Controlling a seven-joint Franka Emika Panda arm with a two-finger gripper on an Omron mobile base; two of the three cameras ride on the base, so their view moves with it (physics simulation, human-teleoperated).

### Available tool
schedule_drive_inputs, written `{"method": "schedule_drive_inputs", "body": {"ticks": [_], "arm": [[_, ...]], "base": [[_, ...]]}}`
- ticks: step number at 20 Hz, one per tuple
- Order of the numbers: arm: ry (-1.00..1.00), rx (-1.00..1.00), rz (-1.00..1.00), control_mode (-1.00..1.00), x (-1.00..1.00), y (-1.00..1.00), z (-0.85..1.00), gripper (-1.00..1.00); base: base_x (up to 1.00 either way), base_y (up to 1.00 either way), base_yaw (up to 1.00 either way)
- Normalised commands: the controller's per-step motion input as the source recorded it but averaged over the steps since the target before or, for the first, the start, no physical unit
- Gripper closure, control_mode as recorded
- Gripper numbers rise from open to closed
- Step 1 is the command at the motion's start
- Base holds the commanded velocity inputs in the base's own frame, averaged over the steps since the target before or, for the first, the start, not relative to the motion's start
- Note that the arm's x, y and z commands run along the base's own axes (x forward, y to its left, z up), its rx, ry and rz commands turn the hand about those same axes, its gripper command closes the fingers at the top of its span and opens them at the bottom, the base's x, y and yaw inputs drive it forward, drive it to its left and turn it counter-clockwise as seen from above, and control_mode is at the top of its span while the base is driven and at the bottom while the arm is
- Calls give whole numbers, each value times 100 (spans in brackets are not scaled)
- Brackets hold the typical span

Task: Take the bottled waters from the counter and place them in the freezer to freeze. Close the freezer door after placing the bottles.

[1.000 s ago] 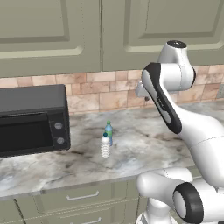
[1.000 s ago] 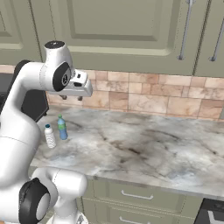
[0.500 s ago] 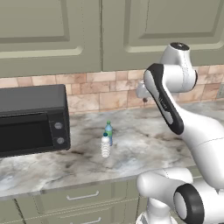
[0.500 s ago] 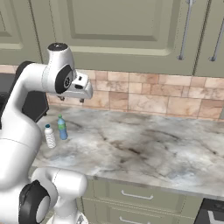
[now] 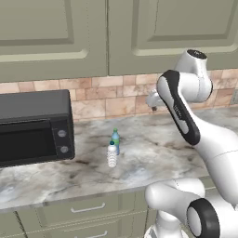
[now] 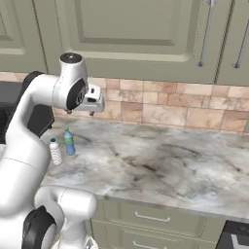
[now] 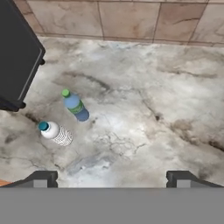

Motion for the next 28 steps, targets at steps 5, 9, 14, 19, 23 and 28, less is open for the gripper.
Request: {"method": "schedule_drive_inputs", "body": {"ticks": [5, 9, 14, 19, 23, 28], "arm": [[-16, 12, 17, -100, 0, 0, -44, -100], [-15, 13, 19, -100, 0, 0, -38, -100], [-16, 0, 24, -100, 0, 0, -29, -100], [-16, 0, 23, -100, 0, 0, -24, -100], [-16, 1, 19, -100, 0, 0, -26, -100], [-4, 11, 22, -100, 0, 0, -31, -100]], "base": [[0, 0, 0], [0, 0, 0], [0, 0, 0], [0, 0, 0], [0, 0, 0], [0, 0, 0]]}}
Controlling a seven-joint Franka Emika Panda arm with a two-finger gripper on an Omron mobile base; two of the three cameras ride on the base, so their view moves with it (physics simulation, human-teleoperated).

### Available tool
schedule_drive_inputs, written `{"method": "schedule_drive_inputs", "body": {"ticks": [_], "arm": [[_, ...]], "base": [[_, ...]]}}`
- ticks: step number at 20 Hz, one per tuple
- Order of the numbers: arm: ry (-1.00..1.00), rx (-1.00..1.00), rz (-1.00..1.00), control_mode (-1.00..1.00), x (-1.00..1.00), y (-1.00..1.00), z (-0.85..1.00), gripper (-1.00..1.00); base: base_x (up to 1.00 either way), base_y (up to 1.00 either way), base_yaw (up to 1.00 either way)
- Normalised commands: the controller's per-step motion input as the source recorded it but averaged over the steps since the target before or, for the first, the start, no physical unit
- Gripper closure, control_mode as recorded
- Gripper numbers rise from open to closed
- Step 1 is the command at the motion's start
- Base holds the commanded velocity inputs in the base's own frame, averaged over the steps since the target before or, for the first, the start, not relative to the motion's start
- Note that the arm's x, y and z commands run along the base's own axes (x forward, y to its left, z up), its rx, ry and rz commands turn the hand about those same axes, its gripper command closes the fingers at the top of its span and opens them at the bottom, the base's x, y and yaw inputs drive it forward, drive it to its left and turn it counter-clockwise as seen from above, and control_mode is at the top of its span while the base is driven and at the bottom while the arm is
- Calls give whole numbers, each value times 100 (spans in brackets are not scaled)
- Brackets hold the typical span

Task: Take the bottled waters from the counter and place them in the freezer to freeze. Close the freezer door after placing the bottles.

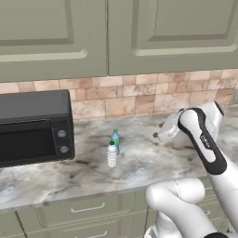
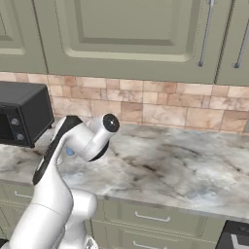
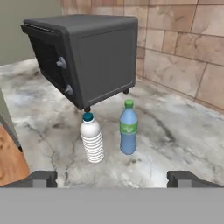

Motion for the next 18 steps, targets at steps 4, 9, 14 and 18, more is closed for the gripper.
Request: {"method": "schedule_drive_inputs", "body": {"ticks": [4, 9, 14, 18], "arm": [[-5, 0, 31, -100, 3, 0, -9, -100], [0, 8, 39, -100, 10, -4, -8, -100], [-6, 0, 34, -100, 1, 0, -18, -100], [-1, 0, 26, -100, 7, 0, -34, -100]], "base": [[0, 0, 0], [0, 0, 0], [0, 0, 0], [0, 0, 0]]}}
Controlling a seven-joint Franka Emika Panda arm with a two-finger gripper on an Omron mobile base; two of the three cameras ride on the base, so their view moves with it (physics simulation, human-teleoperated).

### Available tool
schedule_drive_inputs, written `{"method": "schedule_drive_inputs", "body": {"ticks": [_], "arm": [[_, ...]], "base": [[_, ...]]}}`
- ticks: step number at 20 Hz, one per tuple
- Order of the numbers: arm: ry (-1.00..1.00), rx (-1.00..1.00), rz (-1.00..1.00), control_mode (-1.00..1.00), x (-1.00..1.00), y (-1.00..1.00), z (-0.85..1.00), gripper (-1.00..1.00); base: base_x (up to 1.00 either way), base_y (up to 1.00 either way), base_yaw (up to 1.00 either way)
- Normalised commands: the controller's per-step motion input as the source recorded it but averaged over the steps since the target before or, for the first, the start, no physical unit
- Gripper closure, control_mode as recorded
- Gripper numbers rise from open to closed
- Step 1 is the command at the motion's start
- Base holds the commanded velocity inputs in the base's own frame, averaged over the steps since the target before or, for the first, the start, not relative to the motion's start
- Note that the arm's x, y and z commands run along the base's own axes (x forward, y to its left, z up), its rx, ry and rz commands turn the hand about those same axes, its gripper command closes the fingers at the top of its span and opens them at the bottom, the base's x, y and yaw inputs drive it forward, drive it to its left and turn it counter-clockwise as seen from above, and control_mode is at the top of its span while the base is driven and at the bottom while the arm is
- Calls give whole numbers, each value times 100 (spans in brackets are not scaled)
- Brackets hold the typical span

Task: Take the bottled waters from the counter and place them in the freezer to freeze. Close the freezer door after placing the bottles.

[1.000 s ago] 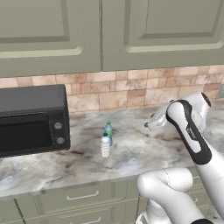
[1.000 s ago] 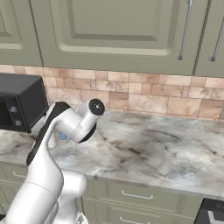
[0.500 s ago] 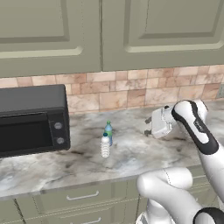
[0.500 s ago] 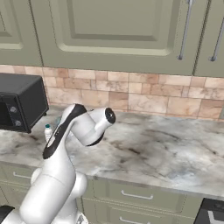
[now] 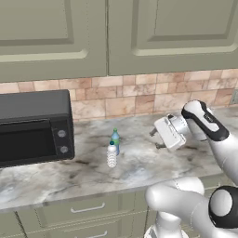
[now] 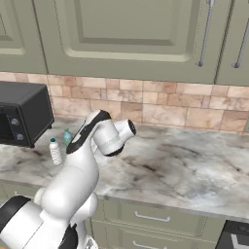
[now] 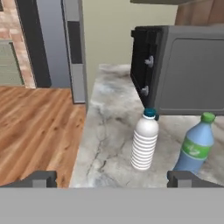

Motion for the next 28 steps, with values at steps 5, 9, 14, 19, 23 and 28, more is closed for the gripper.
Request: {"method": "schedule_drive_inputs", "body": {"ticks": [5, 9, 14, 19, 23, 28], "arm": [[-6, 5, 2, -100, 7, 13, -28, -100], [-14, 12, -7, -100, 2, 19, -16, -100], [-12, 17, -3, -100, 2, 23, -17, -100], [-9, 13, 0, -100, 7, 30, -13, -100], [0, 5, 0, -100, 32, 17, 0, -100], [0, 2, 2, -100, 33, 15, -4, -100]], "base": [[0, 0, 0], [0, 0, 0], [0, 0, 0], [0, 0, 0], [0, 0, 0], [0, 0, 0]]}}
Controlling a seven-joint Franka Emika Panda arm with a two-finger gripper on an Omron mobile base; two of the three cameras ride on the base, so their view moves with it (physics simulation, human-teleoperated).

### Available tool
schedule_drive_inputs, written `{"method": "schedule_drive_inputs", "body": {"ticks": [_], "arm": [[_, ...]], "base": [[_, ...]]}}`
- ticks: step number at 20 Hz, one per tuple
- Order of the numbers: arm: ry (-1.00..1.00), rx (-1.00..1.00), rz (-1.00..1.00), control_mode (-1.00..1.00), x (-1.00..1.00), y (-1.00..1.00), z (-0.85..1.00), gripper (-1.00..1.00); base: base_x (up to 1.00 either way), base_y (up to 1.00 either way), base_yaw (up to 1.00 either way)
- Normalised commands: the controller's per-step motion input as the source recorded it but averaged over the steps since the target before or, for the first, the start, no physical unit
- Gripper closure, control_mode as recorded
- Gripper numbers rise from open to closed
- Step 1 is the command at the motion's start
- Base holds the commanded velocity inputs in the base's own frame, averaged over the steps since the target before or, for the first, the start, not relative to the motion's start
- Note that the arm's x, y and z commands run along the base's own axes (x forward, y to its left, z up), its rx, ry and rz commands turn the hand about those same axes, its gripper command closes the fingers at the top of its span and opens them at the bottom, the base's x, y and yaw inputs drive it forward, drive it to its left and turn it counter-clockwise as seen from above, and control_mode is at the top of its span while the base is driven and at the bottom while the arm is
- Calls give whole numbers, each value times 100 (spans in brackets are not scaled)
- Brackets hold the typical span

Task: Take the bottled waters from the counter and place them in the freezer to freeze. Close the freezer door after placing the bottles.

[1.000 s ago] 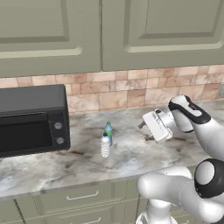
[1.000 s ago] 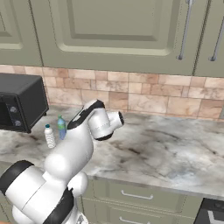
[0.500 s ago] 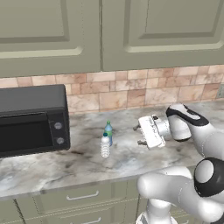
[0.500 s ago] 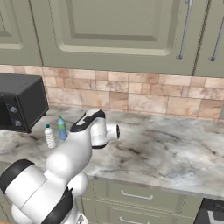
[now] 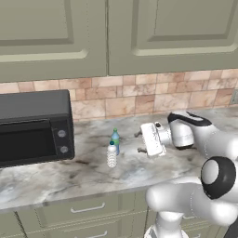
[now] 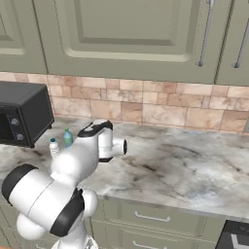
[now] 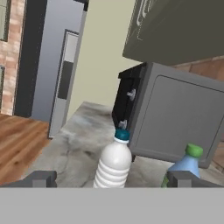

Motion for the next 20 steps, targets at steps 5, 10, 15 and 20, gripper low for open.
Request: {"method": "schedule_drive_inputs", "body": {"ticks": [5, 10, 15, 20], "arm": [[0, 0, 4, -100, 29, 18, -15, -100], [0, 0, 0, -100, 25, 3, -6, -100], [1, 0, 0, -100, 5, 11, -5, -100], [0, 0, 0, -100, 8, 13, -7, -100]], "base": [[0, 0, 0], [0, 0, 0], [0, 0, 0], [0, 0, 0]]}}
